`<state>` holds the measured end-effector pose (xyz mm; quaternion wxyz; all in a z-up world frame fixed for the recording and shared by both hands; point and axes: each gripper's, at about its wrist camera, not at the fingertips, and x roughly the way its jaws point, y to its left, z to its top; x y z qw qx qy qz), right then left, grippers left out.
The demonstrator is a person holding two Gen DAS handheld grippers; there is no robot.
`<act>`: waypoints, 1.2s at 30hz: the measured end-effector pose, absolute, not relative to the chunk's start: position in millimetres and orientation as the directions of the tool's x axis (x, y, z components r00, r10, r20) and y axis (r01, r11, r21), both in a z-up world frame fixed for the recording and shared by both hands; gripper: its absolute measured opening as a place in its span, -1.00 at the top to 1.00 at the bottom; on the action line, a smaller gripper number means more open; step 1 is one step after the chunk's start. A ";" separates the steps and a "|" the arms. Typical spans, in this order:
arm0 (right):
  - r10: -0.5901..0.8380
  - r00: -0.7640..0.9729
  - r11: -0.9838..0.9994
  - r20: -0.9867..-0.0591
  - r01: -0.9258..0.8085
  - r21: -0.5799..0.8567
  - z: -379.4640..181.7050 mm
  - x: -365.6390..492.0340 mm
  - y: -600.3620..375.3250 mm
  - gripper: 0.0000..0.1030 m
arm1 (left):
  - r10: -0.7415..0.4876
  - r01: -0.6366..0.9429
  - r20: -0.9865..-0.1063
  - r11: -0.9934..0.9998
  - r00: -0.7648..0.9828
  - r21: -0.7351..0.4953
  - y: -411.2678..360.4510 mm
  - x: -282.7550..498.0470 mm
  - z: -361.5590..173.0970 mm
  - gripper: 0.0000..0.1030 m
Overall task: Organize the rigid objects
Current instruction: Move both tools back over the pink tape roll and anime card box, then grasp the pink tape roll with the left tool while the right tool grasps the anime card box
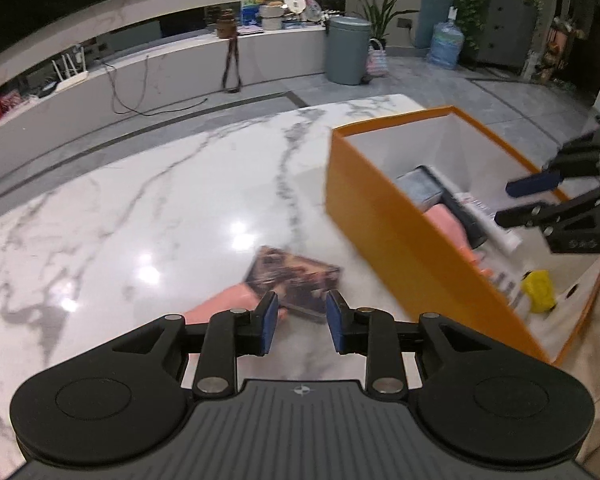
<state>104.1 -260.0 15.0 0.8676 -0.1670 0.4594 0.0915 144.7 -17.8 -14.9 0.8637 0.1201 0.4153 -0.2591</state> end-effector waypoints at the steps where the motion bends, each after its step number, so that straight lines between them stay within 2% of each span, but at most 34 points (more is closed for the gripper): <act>1: 0.030 0.572 0.925 -0.819 -0.327 -0.195 18.5 104.8 -252.9 0.37 | -0.339 0.547 -0.781 0.837 0.524 0.004 -13.5 145.1 -15.1 0.33; 5: 0.117 0.589 0.902 -0.799 -0.401 -0.163 25.0 113.5 -220.2 0.34 | -0.304 0.539 -0.784 0.841 0.541 0.046 -1.7 146.5 -19.2 0.29; 7: 0.155 0.583 0.884 -0.798 -0.442 -0.151 23.5 118.7 -201.9 0.30 | -0.296 0.543 -0.784 0.837 0.546 0.062 3.0 148.1 -22.8 0.00; 10: 0.184 0.548 0.844 -0.816 -0.514 -0.155 11.9 127.4 -174.5 0.24 | -0.294 0.574 -0.787 0.814 0.543 0.091 5.2 150.6 -28.2 -0.31; 14: 0.162 0.471 0.795 -0.867 -0.583 -0.168 -13.7 143.7 -145.6 0.07 | -0.284 0.607 -0.791 0.783 0.542 0.135 4.2 155.6 -35.8 -0.37; 16: 0.138 0.432 0.784 -0.892 -0.597 -0.168 -27.9 153.9 -135.7 0.01 | -0.289 0.625 -0.791 0.767 0.539 0.145 4.2 159.7 -40.6 -0.53; 18: 0.115 0.394 0.782 -0.912 -0.602 -0.161 -40.0 167.0 -129.9 -0.10 | -0.294 0.643 -0.792 0.750 0.536 0.157 2.8 165.2 -46.6 -0.60; 25: 0.059 0.312 0.771 -0.948 -0.617 -0.155 -66.2 197.0 -122.1 -0.34 | -0.318 0.716 -0.810 0.678 0.492 0.168 -5.5 185.4 -67.1 -0.65; 32: 0.029 0.253 0.778 -0.967 -0.613 -0.137 -85.9 215.5 -118.3 -0.35 | -0.309 0.739 -0.830 0.652 0.464 0.170 -9.7 196.8 -90.5 -0.66; 36: -0.004 0.244 0.776 -0.970 -0.611 -0.157 -89.1 219.0 -115.1 -0.34 | -0.300 0.738 -0.823 0.645 0.483 0.198 -11.5 198.6 -99.1 -0.73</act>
